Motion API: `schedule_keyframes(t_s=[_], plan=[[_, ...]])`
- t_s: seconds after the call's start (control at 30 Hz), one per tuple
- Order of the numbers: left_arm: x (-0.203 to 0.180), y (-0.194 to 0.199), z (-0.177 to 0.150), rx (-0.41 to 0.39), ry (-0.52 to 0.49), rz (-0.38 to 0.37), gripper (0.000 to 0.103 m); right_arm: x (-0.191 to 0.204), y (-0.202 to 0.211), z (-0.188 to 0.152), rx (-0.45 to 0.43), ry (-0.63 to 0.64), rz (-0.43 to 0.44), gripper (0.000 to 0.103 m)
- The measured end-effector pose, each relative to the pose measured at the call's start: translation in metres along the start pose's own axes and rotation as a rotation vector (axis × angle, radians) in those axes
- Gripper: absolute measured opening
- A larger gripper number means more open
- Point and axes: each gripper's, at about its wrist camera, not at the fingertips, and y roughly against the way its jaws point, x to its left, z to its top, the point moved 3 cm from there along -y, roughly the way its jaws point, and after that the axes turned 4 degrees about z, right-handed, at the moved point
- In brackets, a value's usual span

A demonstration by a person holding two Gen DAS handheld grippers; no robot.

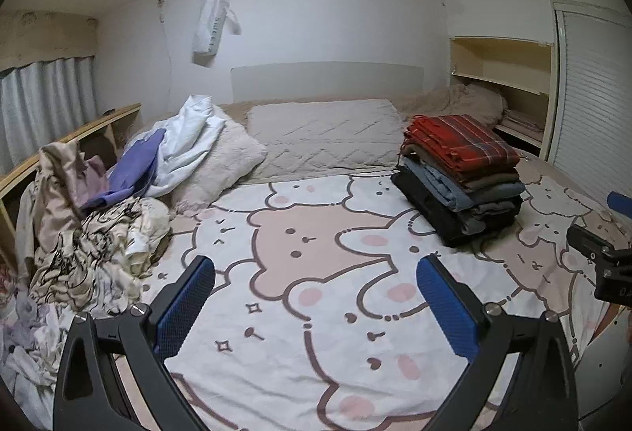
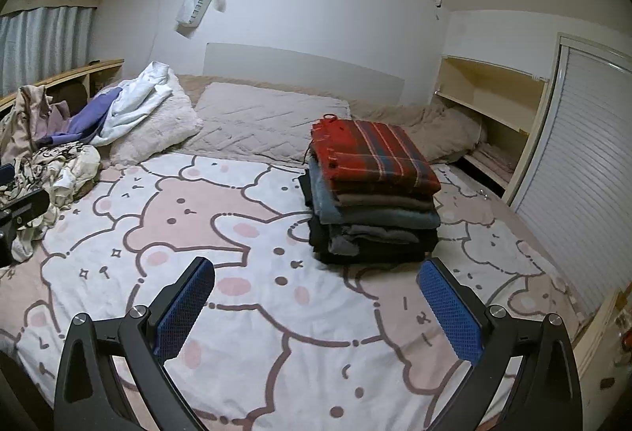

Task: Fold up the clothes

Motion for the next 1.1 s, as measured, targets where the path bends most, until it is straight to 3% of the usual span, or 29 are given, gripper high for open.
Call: schedule_keyframes(t_s=[0.43,1.1], plan=[[0.027,0.010,-0.032,0.060,0.001,0.029,0.103,0.017,0.023,-0.022,0.019,-0.030,0.046,0.103],[0.024,0.032,-0.040,0.035,-0.007,0.025,0.103,0.013,0.037,-0.039,0.027,-0.035,0.068,0.103]])
